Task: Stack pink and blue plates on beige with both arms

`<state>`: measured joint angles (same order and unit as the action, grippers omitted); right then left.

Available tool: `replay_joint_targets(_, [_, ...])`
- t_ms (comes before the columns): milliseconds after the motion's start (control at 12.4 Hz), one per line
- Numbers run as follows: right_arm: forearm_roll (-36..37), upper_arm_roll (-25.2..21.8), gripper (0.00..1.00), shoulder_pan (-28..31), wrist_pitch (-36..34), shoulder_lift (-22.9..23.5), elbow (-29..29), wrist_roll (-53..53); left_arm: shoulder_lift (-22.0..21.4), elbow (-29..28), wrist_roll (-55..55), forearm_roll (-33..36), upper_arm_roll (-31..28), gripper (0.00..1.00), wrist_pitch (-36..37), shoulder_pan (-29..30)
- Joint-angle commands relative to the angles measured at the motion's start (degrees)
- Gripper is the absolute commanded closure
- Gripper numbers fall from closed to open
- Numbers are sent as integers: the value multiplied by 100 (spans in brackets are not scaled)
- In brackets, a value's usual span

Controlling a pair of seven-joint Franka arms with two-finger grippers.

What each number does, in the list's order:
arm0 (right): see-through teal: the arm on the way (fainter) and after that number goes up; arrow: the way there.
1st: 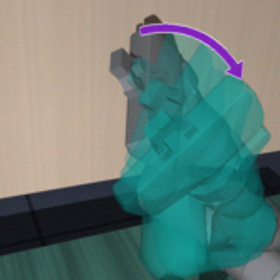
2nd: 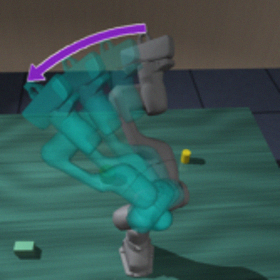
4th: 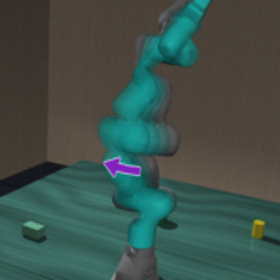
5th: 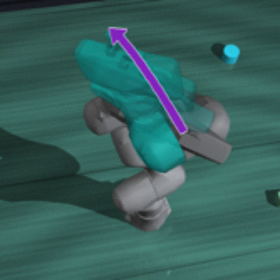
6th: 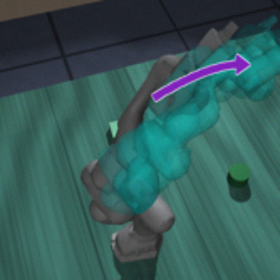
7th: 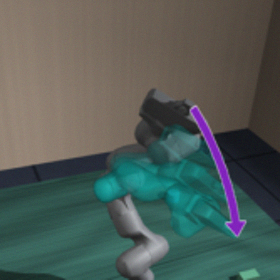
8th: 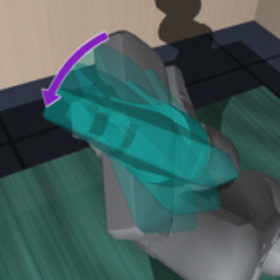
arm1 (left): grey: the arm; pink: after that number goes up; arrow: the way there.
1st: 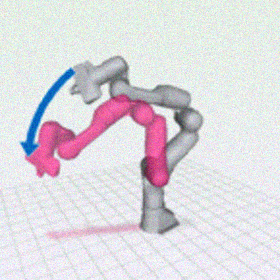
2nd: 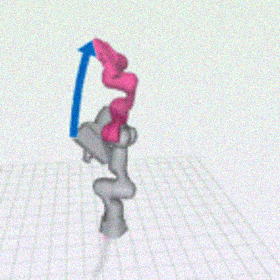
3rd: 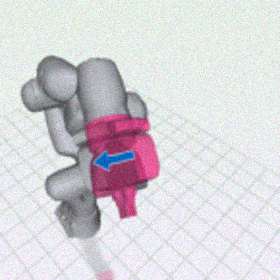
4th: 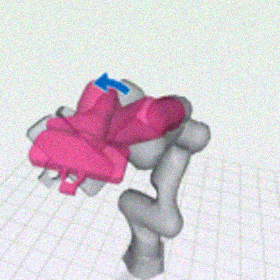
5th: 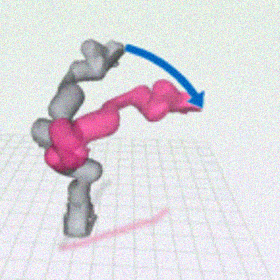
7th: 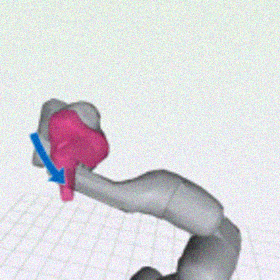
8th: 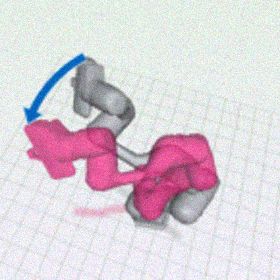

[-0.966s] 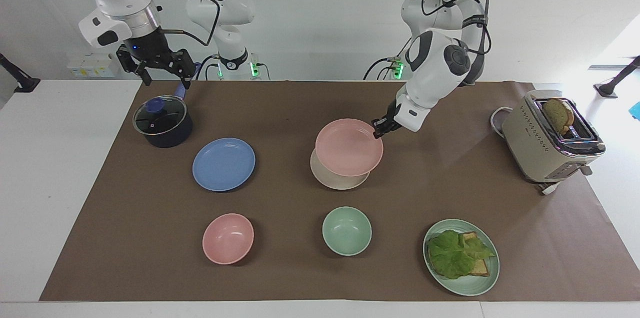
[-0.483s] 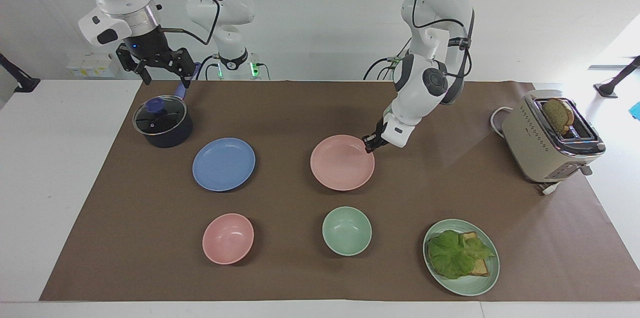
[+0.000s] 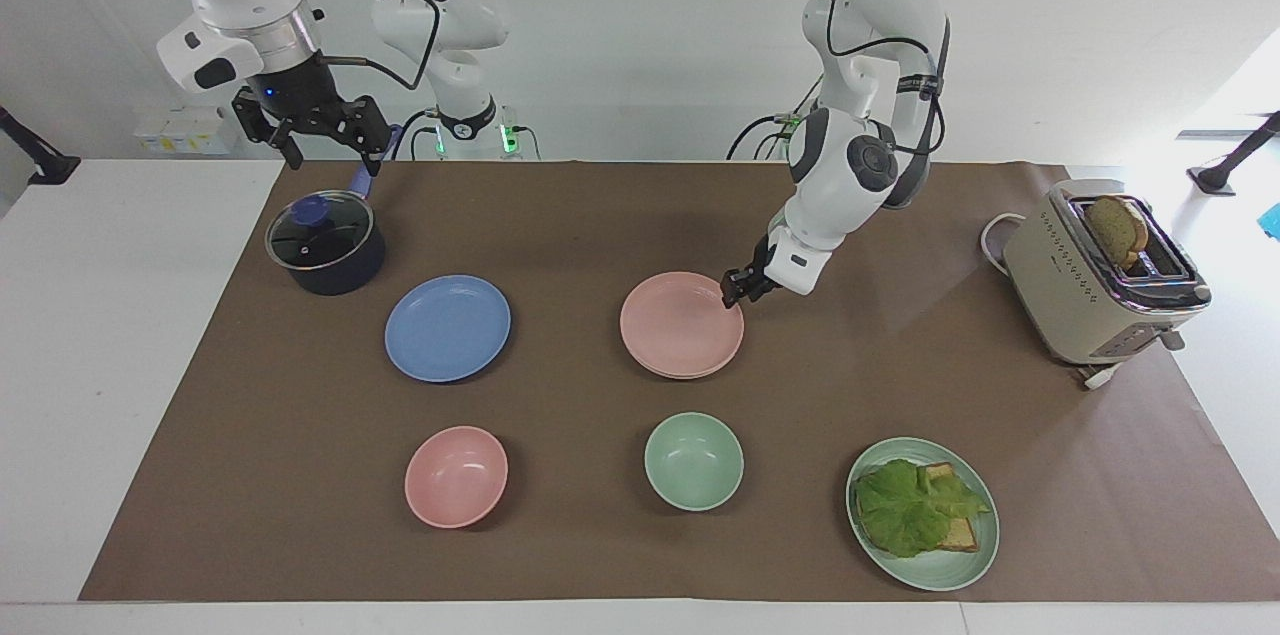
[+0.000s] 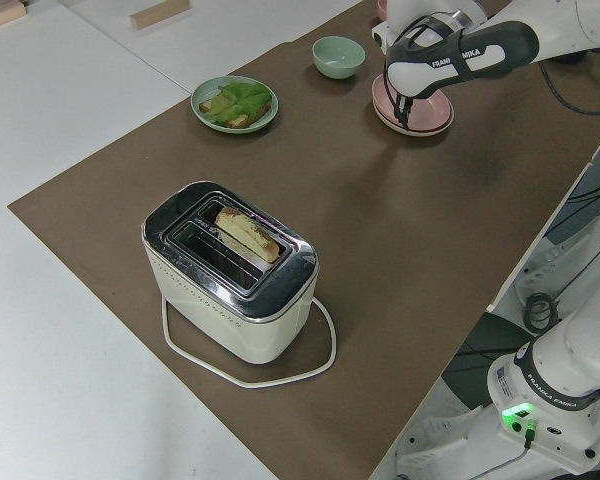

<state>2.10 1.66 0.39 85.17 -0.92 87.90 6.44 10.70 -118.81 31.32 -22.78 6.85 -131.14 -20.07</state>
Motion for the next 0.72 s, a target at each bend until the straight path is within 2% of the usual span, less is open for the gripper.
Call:
replay_joint_targets(0, [-122, -17, 0, 67, 105, -154, 193, -204, -94, -28, -21, -8, -96, 0, 18, -77])
replay_joint_targets(161, [-122, -17, 0, 67, 114, -154, 193, -204, -208, 24, -21, 149, -149, 0, 288, 11])
replay_joint_targets(402, [-122, -17, 0, 67, 122, -154, 193, -205, -225, 437, -30, 1036, -158, 0, 737, 494])
replay_joint_targets(644, [-131, -8, 0, 146, 463, -302, 525, -213, -384, 1120, -361, 1705, -184, 0, 1702, 1108])
